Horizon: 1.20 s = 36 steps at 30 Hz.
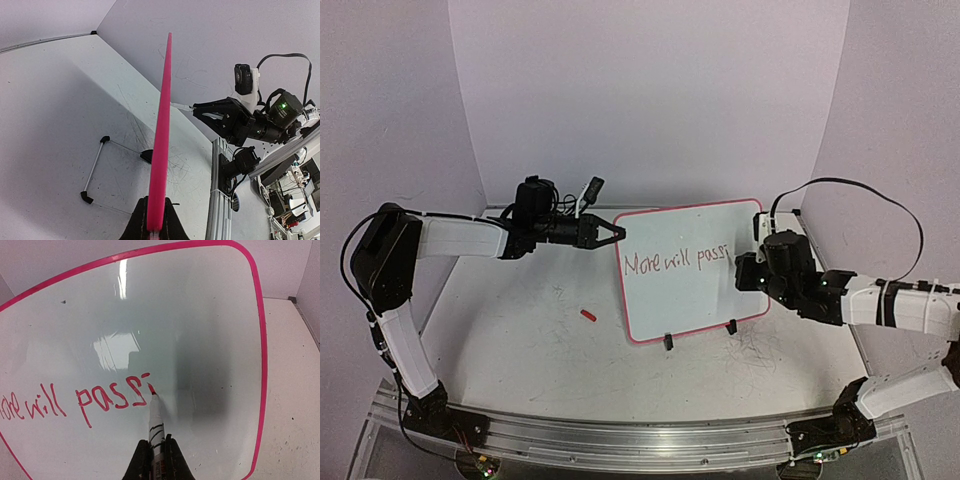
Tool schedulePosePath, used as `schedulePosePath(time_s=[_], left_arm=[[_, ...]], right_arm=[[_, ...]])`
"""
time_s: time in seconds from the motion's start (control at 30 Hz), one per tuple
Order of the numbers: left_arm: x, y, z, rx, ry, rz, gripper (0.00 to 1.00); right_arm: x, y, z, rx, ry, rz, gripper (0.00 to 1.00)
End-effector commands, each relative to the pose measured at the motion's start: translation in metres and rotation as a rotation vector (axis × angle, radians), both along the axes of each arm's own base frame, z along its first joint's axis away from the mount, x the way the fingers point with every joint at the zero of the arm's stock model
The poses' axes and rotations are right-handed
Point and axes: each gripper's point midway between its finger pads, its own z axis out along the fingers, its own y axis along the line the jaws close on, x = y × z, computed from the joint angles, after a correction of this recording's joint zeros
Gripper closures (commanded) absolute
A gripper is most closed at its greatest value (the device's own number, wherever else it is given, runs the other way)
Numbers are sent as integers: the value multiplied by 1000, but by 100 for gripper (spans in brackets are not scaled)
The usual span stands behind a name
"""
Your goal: Write a sentence on the whiteboard
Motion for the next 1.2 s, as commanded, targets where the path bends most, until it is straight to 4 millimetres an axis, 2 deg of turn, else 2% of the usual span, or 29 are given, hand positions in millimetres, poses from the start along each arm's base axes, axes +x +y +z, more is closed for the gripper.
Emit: schedulePosePath(time_s=[0.0,0.13,0.37,0.6,0.9,1.17], left_arm=[[-8,-6,11,6,5,-12,100],[-8,-6,12,6,4,-11,100],[-8,-6,12,6,1,-11,100],[-9,-5,14,5,-4,-10,100],[-8,-5,13,5,-1,-12,100],[-9,-5,13,5,-3,-12,100]], right_arm=[[-6,-6,-6,3,20,-10,100],[-6,-5,-2,11,18,-4,100],[-3,-2,25,54,-39,3,100],[8,0,24,47,-47,-10,100],[12,-3,33,35,-73,-21,100],[16,-3,28,13,-69,-33,100]])
